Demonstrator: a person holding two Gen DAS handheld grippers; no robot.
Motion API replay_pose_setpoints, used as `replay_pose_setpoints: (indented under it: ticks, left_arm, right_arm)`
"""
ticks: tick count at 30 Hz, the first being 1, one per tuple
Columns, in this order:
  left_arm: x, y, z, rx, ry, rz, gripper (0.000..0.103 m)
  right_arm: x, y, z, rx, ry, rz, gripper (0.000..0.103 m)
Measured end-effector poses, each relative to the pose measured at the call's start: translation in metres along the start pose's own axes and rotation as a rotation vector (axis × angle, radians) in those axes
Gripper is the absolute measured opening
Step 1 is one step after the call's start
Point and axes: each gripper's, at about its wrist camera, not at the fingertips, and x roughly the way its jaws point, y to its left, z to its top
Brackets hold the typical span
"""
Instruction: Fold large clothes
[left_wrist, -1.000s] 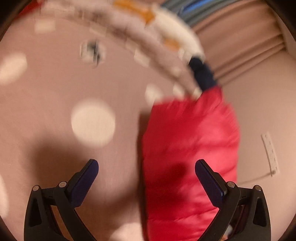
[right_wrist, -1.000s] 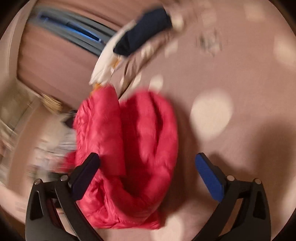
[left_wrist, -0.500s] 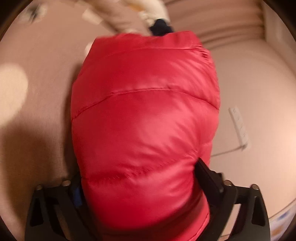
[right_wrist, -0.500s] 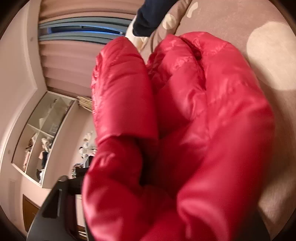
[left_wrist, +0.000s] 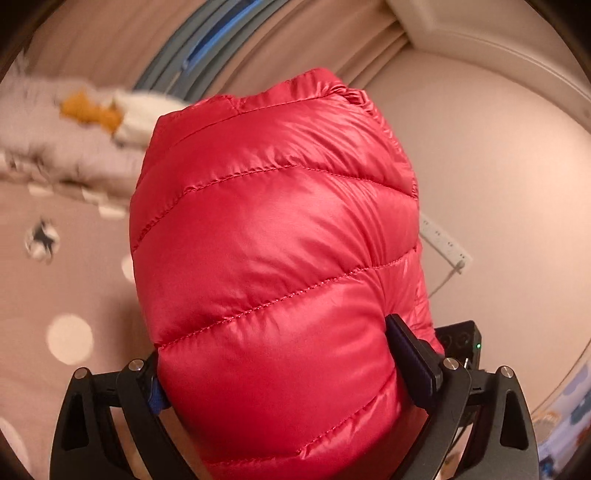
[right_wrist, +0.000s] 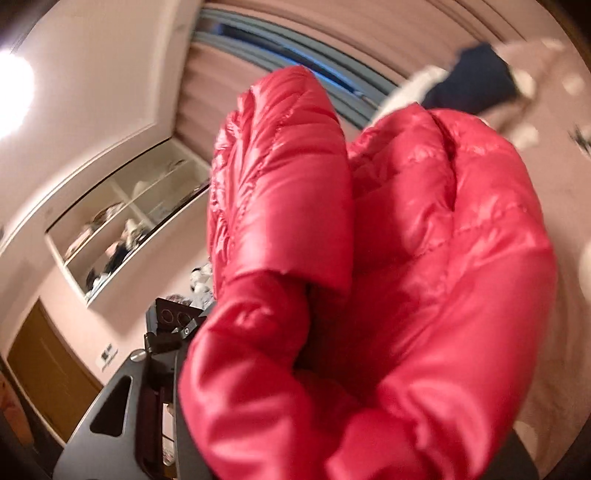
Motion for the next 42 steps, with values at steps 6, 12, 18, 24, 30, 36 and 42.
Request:
replay_pose_setpoints:
  ticks: [6, 12, 18, 24, 30, 36, 42]
  left_arm:
    - [-0.035, -0.005, -0.006, -0.006, -0.033, 0.027, 0.096]
    - [-0.071, 0.003, 0.001, -0.002, -0.086, 0.093, 0.096]
    - [-0.069, 0.027, 0.050, 0.031, -0.138, 0.140, 0.096]
    - [-0.008, 0.081, 0.085, 0.105, -0.147, 0.336, 0.100]
    - [0.099, 0.211, 0.049, -0.092, 0.130, 0.497, 0.100]
    - [0.106, 0.226, 0.009, -0.052, 0.075, 0.504, 0.103]
    - [0.085, 0.198, 0.027, -0.115, 0.145, 0.595, 0.103]
  right_arm:
    - [0.022, 0.036, -0.008, -0.039, 0.010, 0.055, 0.047]
    - [0.044, 0.048, -0.020, -0.035, 0.053, 0.105, 0.048]
    - [0.083, 0.061, -0.006, -0.071, 0.076, 0.140, 0.051]
    - [0.139, 0.020, 0.028, -0.131, 0.089, 0.042, 0.050]
    - [0.217, -0.107, 0.013, 0.040, 0.275, -0.231, 0.047]
    - [0.221, -0.173, -0.030, 0.127, 0.309, -0.256, 0.065]
    - [0.197, -0.148, -0.010, 0.006, 0.293, -0.458, 0.098]
